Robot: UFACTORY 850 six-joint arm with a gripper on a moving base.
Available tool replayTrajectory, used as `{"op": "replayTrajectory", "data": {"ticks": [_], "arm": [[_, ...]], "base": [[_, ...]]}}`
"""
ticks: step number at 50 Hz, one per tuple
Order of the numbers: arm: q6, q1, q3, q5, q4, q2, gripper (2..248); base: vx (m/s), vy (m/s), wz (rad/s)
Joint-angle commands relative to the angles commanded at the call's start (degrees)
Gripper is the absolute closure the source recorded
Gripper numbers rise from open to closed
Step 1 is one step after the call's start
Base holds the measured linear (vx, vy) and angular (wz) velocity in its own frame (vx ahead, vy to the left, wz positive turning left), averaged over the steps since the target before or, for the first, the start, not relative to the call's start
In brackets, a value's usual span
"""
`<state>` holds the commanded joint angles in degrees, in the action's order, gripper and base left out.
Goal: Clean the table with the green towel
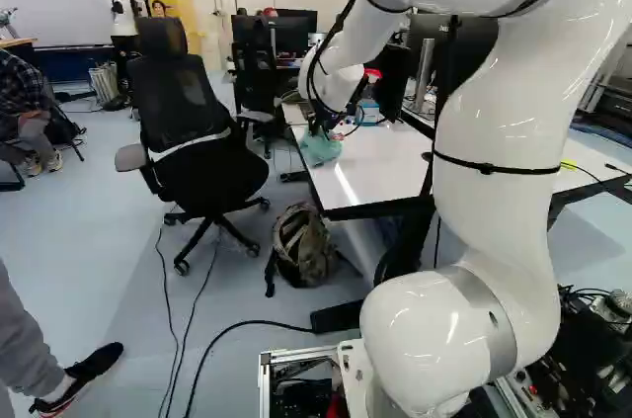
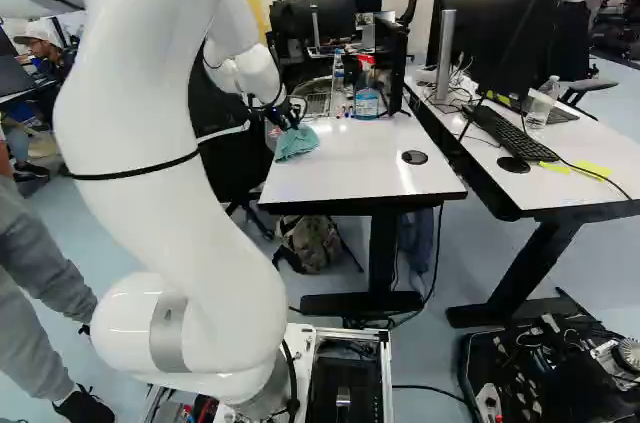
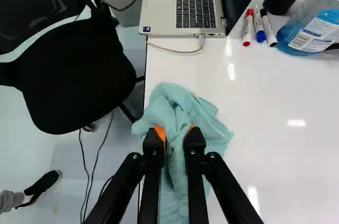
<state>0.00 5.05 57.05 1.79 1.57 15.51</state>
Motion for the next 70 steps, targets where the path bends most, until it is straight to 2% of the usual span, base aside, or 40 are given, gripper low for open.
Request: {"op": "replayTrajectory", "data": {"ticks": [8, 25, 54, 70], "arm": [[0.0, -0.9, -0.7, -1.5, 0.1, 0.5, 199], [0.0, -0.9, -0.1, -1.5, 0.1, 3.1, 199], [0.0, -0.9, -0.1, -1.4, 0.1, 3.1, 199], [0.0, -0.9, -0.1, 0.2, 0.1, 3.1, 199]], "base": [[0.0, 0.0, 0.0], [0.0, 0.0, 0.0], [0.0, 0.0, 0.0], [0.0, 0.0, 0.0]]}}
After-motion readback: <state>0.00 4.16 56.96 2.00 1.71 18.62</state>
